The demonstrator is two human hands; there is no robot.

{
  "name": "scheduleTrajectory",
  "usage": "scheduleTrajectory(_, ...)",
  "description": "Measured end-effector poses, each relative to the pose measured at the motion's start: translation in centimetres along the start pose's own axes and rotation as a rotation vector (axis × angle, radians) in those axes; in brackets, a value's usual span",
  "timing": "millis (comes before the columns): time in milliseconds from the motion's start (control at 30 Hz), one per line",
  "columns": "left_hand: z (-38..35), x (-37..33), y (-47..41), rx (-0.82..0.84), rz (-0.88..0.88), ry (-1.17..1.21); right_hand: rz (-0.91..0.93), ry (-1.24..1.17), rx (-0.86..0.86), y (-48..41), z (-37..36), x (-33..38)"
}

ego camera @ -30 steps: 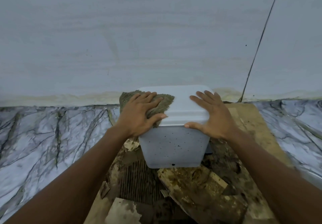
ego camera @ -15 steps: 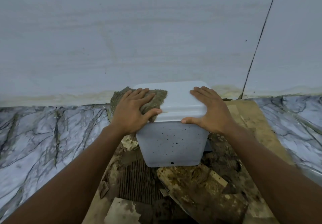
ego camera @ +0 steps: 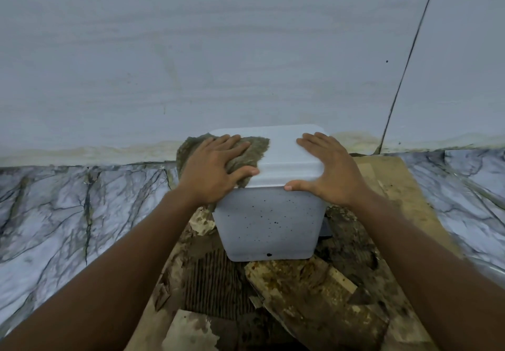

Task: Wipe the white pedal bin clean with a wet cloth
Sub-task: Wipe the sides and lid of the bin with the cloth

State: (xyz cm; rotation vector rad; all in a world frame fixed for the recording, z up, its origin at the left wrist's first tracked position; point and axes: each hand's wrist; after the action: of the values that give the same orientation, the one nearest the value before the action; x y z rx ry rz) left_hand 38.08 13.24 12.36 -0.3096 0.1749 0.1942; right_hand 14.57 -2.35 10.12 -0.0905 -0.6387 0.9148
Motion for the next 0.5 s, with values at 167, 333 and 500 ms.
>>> scheduleTrajectory(167,-0.1,-1.0,-0.4,-0.035,0.028,-0.088,-0.014,0.019,-0.014,-0.3,-0.2,0.2)
scheduleTrajectory(333,-1.1,-5.2,-3.0,0.059,0.004,-0.139,-0.010,0.032,0.007,-0.9,-0.2,-0.4)
scheduleTrajectory(500,0.3,-3.8,-3.0,0.109,0.029,0.027,-0.031,0.006,0.029,-1.7,0.3,-0.4)
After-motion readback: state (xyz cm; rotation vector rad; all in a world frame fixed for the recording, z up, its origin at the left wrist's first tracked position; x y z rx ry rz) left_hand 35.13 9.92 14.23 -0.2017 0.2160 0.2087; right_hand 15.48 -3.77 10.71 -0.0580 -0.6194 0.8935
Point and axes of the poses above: each hand's wrist, its own y-axis away from the middle knuckle, its own z-axis out of the back of the hand, x = y × z, and after that the axes turned 1 degree about z, right-handed
